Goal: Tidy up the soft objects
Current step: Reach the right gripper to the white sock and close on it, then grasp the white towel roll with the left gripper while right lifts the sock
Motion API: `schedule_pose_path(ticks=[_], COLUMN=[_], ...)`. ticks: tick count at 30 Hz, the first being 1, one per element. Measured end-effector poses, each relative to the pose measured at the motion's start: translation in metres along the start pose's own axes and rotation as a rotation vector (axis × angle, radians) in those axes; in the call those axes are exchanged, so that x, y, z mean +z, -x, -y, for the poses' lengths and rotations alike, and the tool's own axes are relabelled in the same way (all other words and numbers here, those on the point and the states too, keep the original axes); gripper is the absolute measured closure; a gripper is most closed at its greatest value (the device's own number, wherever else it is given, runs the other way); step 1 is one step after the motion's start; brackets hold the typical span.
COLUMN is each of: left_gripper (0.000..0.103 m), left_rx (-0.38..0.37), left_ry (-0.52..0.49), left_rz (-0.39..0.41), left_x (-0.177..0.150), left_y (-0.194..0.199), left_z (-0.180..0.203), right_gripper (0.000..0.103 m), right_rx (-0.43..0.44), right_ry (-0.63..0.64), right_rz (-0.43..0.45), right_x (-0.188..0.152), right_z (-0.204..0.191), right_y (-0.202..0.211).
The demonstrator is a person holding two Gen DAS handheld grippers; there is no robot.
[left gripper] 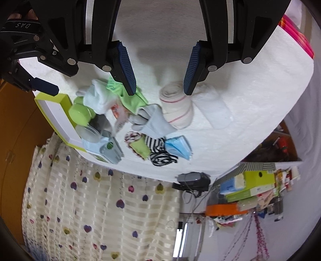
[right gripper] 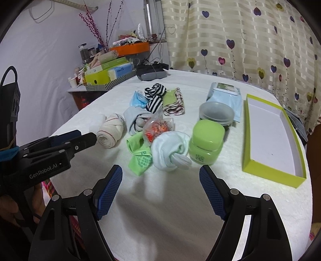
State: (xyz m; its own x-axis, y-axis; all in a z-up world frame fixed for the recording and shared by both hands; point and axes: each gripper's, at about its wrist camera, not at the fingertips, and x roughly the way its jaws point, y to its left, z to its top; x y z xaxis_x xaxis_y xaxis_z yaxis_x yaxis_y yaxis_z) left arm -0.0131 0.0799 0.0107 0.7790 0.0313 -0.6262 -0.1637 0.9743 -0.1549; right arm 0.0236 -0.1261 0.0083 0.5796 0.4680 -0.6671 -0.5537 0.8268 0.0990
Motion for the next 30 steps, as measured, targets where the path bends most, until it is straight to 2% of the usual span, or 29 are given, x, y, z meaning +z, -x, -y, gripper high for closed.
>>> schedule_pose_path(ticks=[4,9,11,23,24,25,26,28,30], left_gripper=[0.054,0.054,0.054,0.054,0.054,0.054,0.054,0.054,0.054], left_rx=[0.018,0.03,0.04,0.076,0.075,0.078,0.081,0.087,0.095], left_ry=[0.025,0.057,0.064,0.148,0.159,0.167,0.172,0.198,0.231], left_rz=[-0.003,-0.015,-0.02,-0.06,-0.065,-0.072,-0.076,-0.086,-0.086], left_x=[0.003,0.006,0.006,0.015,0.016,0.016,0.016,0.017,0.018], left_y=[-0.005,-0.014,-0.018,-0.049,-0.053,-0.056,-0.058,-0.065,-0.067], left_z=[-0.013,-0.026,-0.03,-0.063,-0.065,-0.067,-0.068,-0.073,-0.077], right_gripper=[0.024,0.032,0.04,0.041,0.043,0.052,0.057,0.064,0.066], right_rx=[0.008,0.014,0.014,-0.023,-0.022,-0.023,-0.026,-0.032,-0.03], right_ry=[0.001,-0.009,-0.014,-0.056,-0.056,-0.054,-0.051,-0.055,-0.058], right_rz=[0.003,0.003,-0.004,-0.059,-0.067,-0.073,-0.078,-0.076,-0.076], right_x=[0.003,0.008,0.01,0.015,0.014,0.014,0.013,0.012,0.011], right_z=[-0.002,-0.001,0.0,0.01,0.01,0.011,0.011,0.013,0.016], right_y=[-0.007,-0.019,-0.025,-0.058,-0.061,-0.063,-0.065,-0.067,-0.067])
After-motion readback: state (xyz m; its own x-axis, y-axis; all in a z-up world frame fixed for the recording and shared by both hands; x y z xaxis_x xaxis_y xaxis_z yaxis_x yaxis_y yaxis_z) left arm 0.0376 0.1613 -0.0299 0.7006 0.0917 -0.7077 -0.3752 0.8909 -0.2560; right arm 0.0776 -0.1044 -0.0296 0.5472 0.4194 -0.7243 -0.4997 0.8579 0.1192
